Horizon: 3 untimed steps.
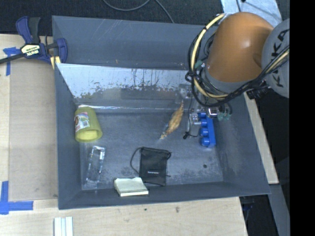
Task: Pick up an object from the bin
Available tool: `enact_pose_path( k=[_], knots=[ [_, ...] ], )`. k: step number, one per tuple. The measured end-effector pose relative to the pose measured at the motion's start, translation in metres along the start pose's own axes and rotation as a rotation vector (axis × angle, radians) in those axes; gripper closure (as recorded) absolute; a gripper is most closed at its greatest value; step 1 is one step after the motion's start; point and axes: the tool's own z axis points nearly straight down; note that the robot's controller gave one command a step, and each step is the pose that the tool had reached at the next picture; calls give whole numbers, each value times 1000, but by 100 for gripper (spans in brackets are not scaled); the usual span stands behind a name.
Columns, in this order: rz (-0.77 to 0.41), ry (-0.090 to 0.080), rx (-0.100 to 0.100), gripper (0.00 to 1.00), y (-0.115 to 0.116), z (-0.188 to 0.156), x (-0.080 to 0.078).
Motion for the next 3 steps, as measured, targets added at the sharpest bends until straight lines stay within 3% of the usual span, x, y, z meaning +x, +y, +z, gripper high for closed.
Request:
enact_pose_path(
  k=[1, 2, 3],
  knots=[
    [0, -8, 0, 0, 0, -5, -1],
    [66, -14, -1, 0, -7, 22, -5],
    [70, -11, 0, 0, -19, 63, -18]
  ],
)
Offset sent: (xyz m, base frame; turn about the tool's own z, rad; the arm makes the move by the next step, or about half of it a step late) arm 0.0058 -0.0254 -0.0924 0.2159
